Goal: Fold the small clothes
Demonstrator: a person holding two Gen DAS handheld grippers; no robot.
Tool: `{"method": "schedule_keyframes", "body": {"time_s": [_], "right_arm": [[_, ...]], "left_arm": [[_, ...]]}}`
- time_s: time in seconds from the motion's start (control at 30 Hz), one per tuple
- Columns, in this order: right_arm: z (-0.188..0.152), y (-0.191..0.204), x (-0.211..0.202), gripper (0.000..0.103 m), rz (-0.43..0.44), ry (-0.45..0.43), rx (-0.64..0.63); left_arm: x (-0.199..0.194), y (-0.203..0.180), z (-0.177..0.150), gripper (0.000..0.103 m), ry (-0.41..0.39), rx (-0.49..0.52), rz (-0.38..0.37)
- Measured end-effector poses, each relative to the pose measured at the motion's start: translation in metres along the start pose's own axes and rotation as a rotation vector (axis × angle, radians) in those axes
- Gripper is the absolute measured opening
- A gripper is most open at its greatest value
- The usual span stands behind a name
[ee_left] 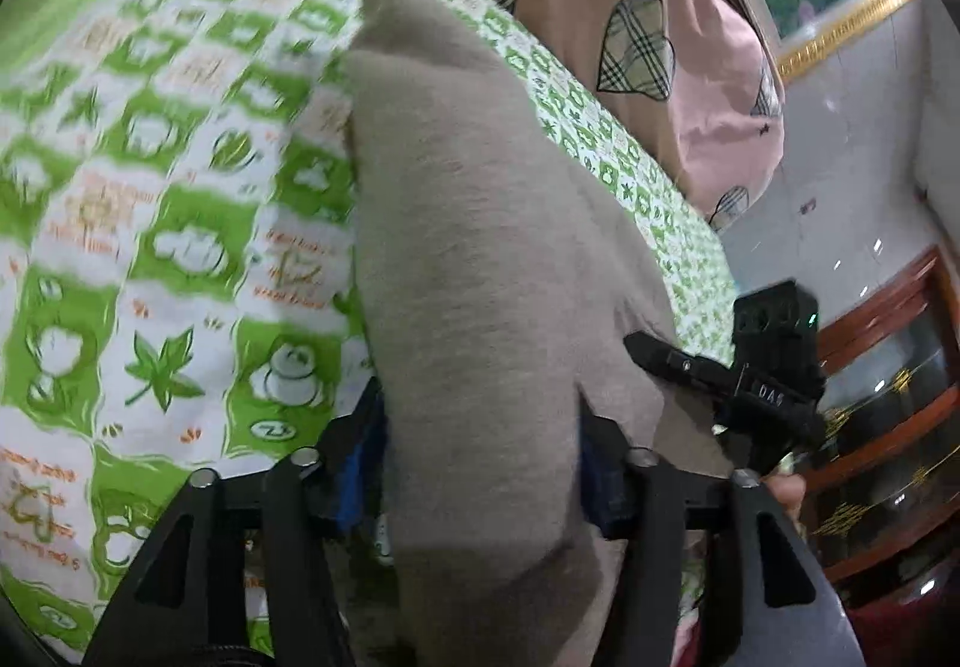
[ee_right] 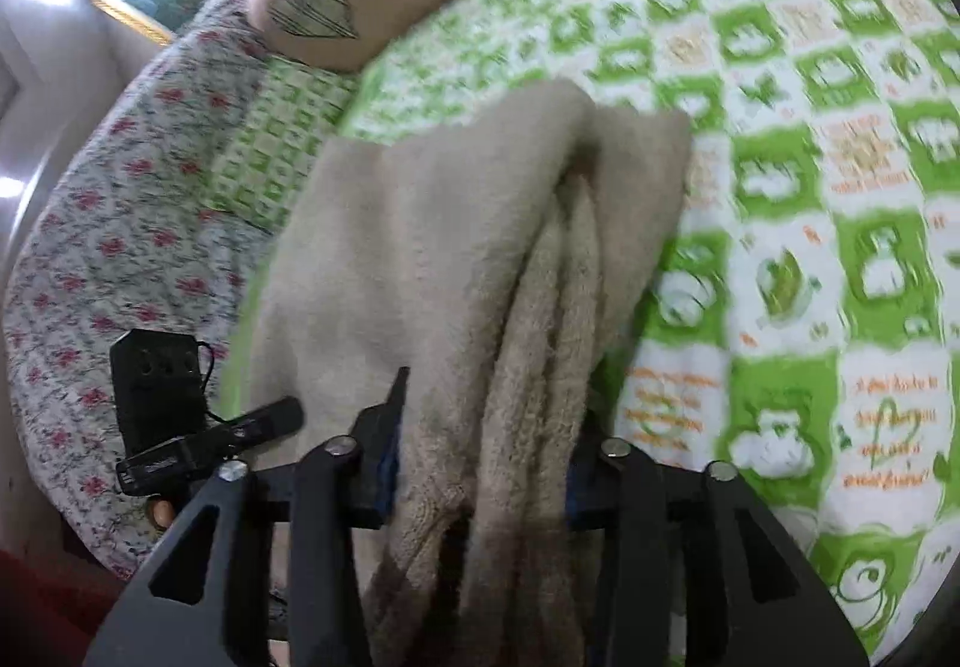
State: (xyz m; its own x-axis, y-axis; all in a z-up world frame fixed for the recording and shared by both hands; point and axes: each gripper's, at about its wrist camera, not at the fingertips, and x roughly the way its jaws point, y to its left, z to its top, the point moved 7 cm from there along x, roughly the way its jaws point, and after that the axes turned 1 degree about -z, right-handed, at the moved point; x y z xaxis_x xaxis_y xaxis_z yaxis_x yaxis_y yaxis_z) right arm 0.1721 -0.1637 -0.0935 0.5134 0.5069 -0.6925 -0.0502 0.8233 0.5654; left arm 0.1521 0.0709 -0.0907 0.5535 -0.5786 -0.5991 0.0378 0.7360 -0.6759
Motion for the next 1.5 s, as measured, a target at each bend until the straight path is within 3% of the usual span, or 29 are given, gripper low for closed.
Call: {"method": "schedule_keyframes", "body": {"time_s": [0.07,0.13,0.23,0.27,0.33,0.43,0.5,0.53,0.6,0.63,0.7,0.83,0.93,1.03,1.1,1.17,1.37,1.5], "right_arm": [[0.0,-0.004,-0.004,0.06,-0.023,0.005,0.023],[0.002,-0.007,-0.012,0.067,-0.061,0.001,0.03],[0.012,-0.006,-0.028,0.068,-0.142,-0.039,0.011],[0.019,-0.004,-0.037,0.068,-0.217,-0.075,-0.013],[0.032,0.004,-0.049,0.068,-0.284,-0.148,-0.056],[0.049,0.024,-0.042,0.068,-0.214,-0.158,-0.102],[0.058,0.024,-0.028,0.061,-0.238,-0.137,-0.109],[0.062,0.021,-0.019,0.052,-0.259,-0.12,-0.102],[0.066,0.014,-0.005,0.022,-0.257,-0.085,-0.062],[0.068,0.013,-0.001,0.018,-0.25,-0.074,-0.057],[0.072,0.018,-0.005,0.013,-0.239,-0.097,-0.077],[0.076,0.018,-0.025,0.009,-0.238,-0.175,-0.052],[0.069,-0.003,-0.01,0.009,-0.315,-0.123,-0.032],[0.065,-0.012,-0.007,0.014,-0.287,-0.105,0.033],[0.063,-0.009,-0.019,0.025,-0.292,-0.124,0.04],[0.056,-0.002,-0.034,0.05,-0.282,-0.137,0.039],[0.012,0.029,-0.082,0.052,-0.215,-0.195,-0.018],[-0.033,0.041,-0.101,0.052,-0.198,-0.178,-0.05]], "left_arm": [[-0.002,0.008,0.006,0.063,-0.003,-0.03,-0.027],[-0.008,0.015,0.017,0.07,-0.018,-0.024,-0.019],[-0.011,0.019,0.042,0.072,-0.05,-0.003,-0.005],[-0.009,0.021,0.054,0.072,-0.059,-0.007,-0.002],[-0.007,0.029,0.073,0.072,-0.07,-0.025,0.007],[0.005,0.04,0.101,0.072,-0.099,-0.064,0.033],[0.012,0.051,0.118,0.069,-0.111,-0.099,0.047],[0.014,0.053,0.123,0.067,-0.115,-0.106,0.051],[0.021,0.058,0.136,0.06,-0.127,-0.115,0.065],[0.026,0.056,0.144,0.056,-0.136,-0.109,0.069],[0.031,0.052,0.154,0.028,-0.153,-0.086,0.083],[0.037,0.042,0.181,0.019,-0.195,0.025,0.183],[0.045,0.045,0.192,0.017,-0.186,0.057,0.274],[0.033,0.039,0.183,0.017,-0.178,0.088,0.306],[0.013,0.028,0.165,0.036,-0.186,0.119,0.298],[-0.013,0.017,0.136,0.041,-0.202,0.139,0.289],[-0.071,-0.013,0.033,0.05,-0.199,0.225,0.263],[-0.09,-0.023,-0.039,0.051,-0.17,0.228,0.246]]}}
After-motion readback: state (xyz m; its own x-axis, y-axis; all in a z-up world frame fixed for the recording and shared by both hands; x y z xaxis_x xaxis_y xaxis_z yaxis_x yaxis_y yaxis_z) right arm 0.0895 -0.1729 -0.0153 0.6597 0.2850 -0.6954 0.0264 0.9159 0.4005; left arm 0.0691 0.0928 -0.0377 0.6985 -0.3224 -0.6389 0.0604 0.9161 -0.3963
